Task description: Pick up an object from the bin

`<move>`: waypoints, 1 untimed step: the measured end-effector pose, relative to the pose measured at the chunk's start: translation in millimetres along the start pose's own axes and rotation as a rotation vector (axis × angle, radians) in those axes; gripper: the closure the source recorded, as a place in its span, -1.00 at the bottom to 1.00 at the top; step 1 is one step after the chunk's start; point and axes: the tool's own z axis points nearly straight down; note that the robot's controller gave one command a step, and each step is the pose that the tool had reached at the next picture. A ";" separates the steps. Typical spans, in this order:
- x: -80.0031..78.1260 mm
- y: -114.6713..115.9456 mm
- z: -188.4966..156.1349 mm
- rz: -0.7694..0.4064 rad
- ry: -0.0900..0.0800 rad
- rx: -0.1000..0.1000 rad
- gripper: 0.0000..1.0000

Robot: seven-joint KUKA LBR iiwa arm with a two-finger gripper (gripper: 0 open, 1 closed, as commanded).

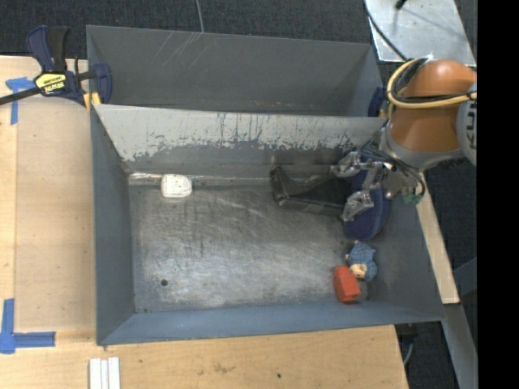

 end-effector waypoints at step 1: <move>2.9 57.6 -128.4 -0.336 0.033 -0.005 1.00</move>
Offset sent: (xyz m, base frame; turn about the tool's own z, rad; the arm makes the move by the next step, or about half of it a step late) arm -0.0119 0.0570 0.1277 -0.3364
